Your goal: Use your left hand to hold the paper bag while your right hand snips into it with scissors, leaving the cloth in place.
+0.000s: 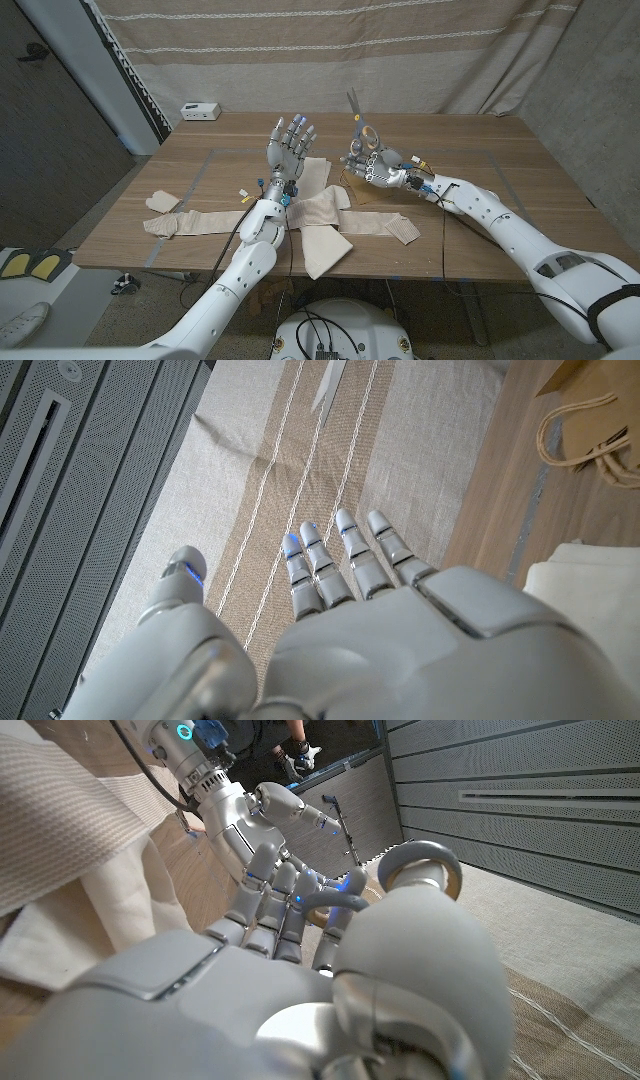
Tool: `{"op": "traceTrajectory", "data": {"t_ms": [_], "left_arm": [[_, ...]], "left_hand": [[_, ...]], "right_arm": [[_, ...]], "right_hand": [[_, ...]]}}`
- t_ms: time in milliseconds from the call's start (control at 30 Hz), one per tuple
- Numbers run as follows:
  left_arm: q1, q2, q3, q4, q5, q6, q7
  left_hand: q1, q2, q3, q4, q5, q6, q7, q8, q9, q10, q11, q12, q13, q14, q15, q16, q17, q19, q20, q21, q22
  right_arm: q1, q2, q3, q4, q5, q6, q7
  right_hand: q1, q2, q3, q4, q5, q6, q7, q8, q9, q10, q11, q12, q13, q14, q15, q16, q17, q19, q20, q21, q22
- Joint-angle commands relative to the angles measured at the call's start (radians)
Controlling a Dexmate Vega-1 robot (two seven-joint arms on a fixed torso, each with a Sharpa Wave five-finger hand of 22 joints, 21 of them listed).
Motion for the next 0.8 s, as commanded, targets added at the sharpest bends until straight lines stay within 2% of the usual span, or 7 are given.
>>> {"op": "traceTrajectory", "data": {"t_ms": [33, 167, 500, 633, 800], "left_arm": [[-0.010, 0.001, 0.000, 0.007, -0.001, 0.008, -0.004], [-0.012, 0.002, 0.000, 0.005, 0.000, 0.012, -0.002], [-0.015, 0.010, -0.004, 0.001, 0.003, 0.020, 0.004], [-0.017, 0.014, -0.005, -0.002, 0.006, 0.023, 0.009], [-0.022, 0.017, -0.007, 0.000, 0.009, 0.025, 0.012]], "left_hand": [[0.002, 0.008, 0.000, 0.000, 0.008, 0.011, -0.002, 0.009, 0.004, 0.008, -0.006, 0.004, 0.005, 0.009, -0.134, 0.007, 0.002, 0.011, 0.002, -0.001, 0.005], [0.002, 0.008, 0.000, 0.000, 0.008, 0.012, -0.003, 0.009, 0.004, 0.008, -0.004, 0.004, 0.005, 0.008, -0.134, 0.007, 0.001, 0.012, 0.002, -0.002, 0.005], [0.003, 0.009, -0.001, 0.000, 0.008, 0.018, -0.008, 0.011, 0.005, 0.012, -0.006, 0.006, 0.006, 0.008, -0.133, 0.007, -0.001, 0.013, 0.002, -0.004, 0.006], [0.003, 0.009, -0.002, 0.000, 0.008, 0.022, -0.007, 0.013, 0.005, 0.012, -0.007, 0.006, 0.006, 0.010, -0.133, 0.008, -0.001, 0.013, 0.002, -0.005, 0.006], [0.003, 0.009, -0.002, 0.000, 0.008, 0.027, -0.009, 0.015, 0.005, 0.013, -0.006, 0.006, 0.006, 0.008, -0.134, 0.007, -0.002, 0.013, 0.001, -0.007, 0.006]], "right_arm": [[-0.005, -0.017, 0.006, -0.017, 0.002, -0.001, -0.002], [-0.006, -0.021, 0.007, -0.019, 0.002, 0.000, -0.004], [-0.006, -0.038, 0.008, -0.028, -0.002, 0.000, -0.003], [-0.010, -0.050, 0.011, -0.043, -0.001, -0.003, -0.011], [-0.016, -0.056, 0.017, -0.046, 0.004, 0.002, -0.011]], "right_hand": [[-0.012, -0.003, -0.013, 0.003, -0.005, -0.107, 0.088, -0.025, -0.030, -0.028, 0.029, -0.030, -0.026, -0.016, -0.003, -0.008, -0.009, -0.005, 0.012, -0.007, 0.001], [-0.016, -0.004, -0.017, 0.004, -0.005, -0.120, 0.088, -0.043, -0.050, -0.055, 0.042, -0.059, -0.046, -0.036, 0.005, -0.015, -0.020, -0.016, 0.012, -0.012, 0.000], [-0.015, -0.002, -0.019, 0.002, -0.004, -0.123, 0.085, -0.062, -0.080, -0.072, 0.056, -0.095, -0.077, -0.056, 0.018, -0.020, -0.036, -0.030, 0.008, -0.020, 0.000], [-0.019, -0.002, -0.022, 0.004, -0.004, -0.133, 0.101, -0.074, -0.094, -0.075, 0.072, -0.112, -0.093, -0.063, 0.033, -0.021, -0.045, -0.031, 0.015, -0.021, 0.000], [-0.022, -0.003, -0.024, 0.005, -0.004, -0.141, 0.113, -0.084, -0.106, -0.074, 0.076, -0.125, -0.104, -0.067, 0.035, -0.021, -0.052, -0.030, 0.015, -0.023, 0.000]]}}
